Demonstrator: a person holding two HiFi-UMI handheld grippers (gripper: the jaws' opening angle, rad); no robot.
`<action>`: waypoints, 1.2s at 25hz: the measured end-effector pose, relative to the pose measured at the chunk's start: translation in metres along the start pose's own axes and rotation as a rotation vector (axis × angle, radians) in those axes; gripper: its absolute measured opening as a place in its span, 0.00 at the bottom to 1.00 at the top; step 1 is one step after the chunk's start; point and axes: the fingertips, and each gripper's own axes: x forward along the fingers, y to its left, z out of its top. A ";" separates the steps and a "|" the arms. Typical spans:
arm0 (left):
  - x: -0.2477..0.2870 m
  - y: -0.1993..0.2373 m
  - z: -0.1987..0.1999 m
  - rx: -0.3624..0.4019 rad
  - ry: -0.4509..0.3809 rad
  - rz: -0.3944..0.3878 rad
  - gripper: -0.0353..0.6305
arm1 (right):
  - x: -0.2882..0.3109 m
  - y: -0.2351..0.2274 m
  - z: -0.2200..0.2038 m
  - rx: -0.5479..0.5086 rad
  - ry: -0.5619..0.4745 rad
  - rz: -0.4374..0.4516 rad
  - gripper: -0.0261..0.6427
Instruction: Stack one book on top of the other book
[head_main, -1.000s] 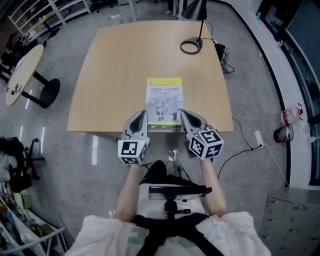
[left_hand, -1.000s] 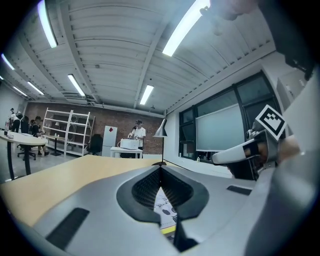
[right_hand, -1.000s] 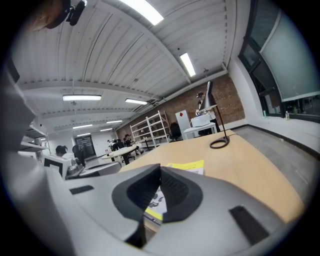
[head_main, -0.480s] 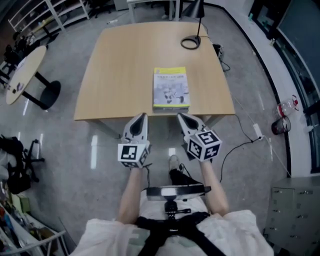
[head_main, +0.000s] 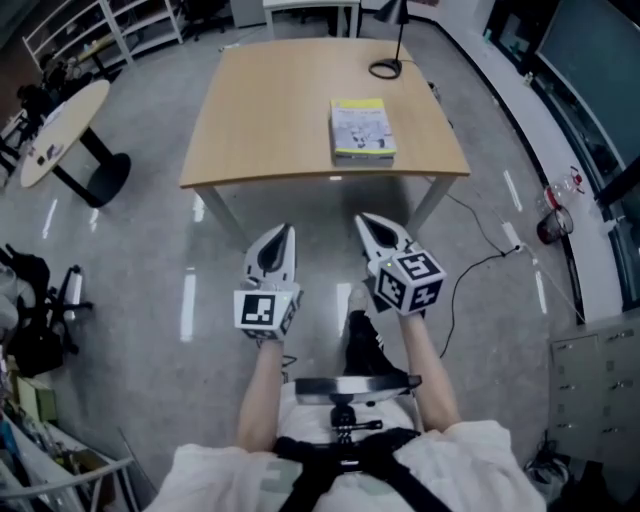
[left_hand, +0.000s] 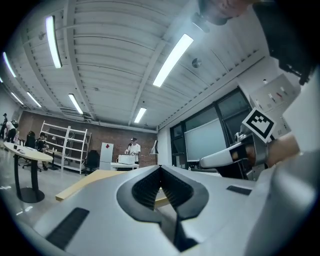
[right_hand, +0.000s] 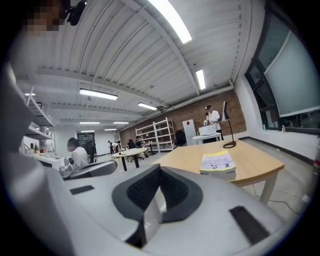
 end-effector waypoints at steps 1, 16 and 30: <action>-0.016 -0.002 0.001 -0.005 0.013 0.001 0.06 | -0.011 0.011 -0.003 0.013 0.001 -0.008 0.04; -0.099 -0.068 0.034 -0.035 0.082 -0.031 0.06 | -0.134 0.067 -0.015 0.092 -0.027 -0.083 0.04; -0.142 -0.121 0.032 -0.054 0.105 -0.023 0.06 | -0.203 0.079 -0.038 0.009 -0.057 -0.137 0.04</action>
